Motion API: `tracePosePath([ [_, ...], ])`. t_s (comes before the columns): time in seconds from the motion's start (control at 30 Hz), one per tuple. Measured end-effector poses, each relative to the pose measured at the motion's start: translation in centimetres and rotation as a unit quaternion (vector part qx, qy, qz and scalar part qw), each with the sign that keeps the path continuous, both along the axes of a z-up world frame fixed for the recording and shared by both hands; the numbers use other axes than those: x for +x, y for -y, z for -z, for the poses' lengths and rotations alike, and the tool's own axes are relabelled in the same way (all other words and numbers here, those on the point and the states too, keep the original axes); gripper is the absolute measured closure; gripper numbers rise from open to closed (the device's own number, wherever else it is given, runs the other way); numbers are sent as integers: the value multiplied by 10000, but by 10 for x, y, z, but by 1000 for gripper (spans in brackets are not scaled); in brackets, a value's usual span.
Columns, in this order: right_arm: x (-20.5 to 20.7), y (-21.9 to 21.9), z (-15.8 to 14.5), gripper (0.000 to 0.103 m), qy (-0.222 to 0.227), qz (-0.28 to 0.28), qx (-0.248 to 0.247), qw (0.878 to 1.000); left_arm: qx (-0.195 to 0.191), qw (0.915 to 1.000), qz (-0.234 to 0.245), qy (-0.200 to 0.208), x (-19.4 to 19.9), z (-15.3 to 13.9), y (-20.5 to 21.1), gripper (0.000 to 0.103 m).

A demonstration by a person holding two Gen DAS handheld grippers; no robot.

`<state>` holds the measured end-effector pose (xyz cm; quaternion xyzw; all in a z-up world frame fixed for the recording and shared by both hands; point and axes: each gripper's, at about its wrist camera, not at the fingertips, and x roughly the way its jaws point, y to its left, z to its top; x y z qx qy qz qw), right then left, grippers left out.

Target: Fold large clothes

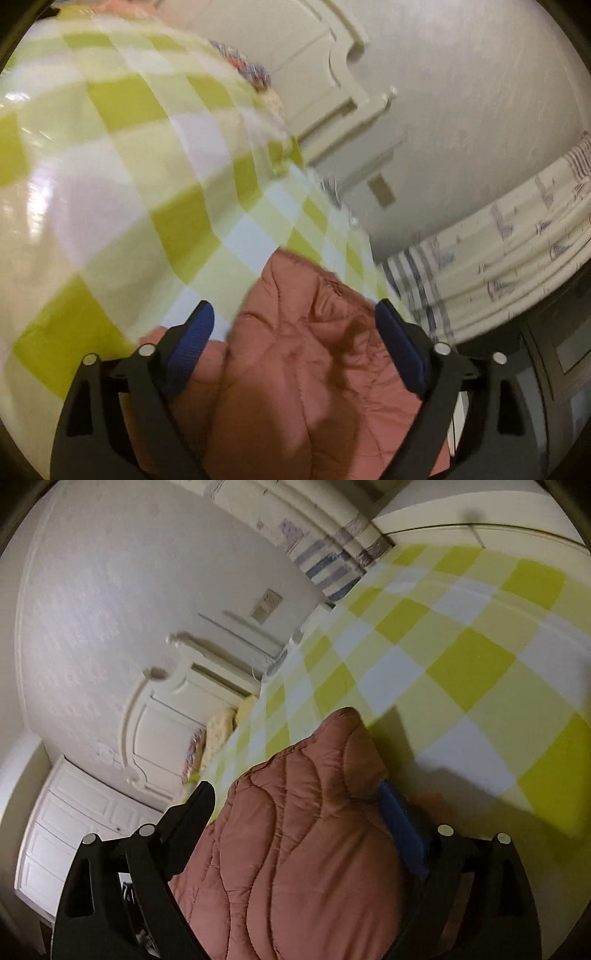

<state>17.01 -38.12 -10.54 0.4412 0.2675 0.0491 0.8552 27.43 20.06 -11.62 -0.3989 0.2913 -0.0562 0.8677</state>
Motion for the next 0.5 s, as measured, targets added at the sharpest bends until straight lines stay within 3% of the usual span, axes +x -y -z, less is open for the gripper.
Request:
tracePosePath([
  [0.07,-8,6,-1,16,45,140,95,9998,145,9980,-584,192,-18,-9,-3,14],
  [0.1,-12,5,-9,16,53,257,42,9996,327,9931,-1087,287,-32,-19,-7,14],
  [0.17,-17,-4,-33,16,241,307,-327,9987,735,9856,-1445,472,-48,-42,-2,14],
  [0.23,-23,-29,-66,16,538,122,-1020,9933,1436,9805,-1124,736,-50,-72,24,13],
  [0.27,-23,-44,-80,16,638,-3,-1346,9888,2032,9724,-818,806,-46,-87,48,11],
  [0.33,-15,-86,-107,16,722,-370,-2110,9741,3185,9452,-155,707,-33,-103,102,2],
  [0.37,-7,-107,-114,16,676,-579,-2451,9654,3791,9231,170,626,-26,-102,131,2],
  [0.4,4,-135,-118,16,507,-829,-2992,9492,4377,8955,549,593,-19,-98,162,2],
  [0.43,15,-156,-115,16,266,-954,-3429,9341,4596,8832,771,529,-13,-93,178,2],
  [0.5,37,-191,-94,16,-293,-1351,-4009,9056,4782,8709,1130,122,5,-69,200,2],
])
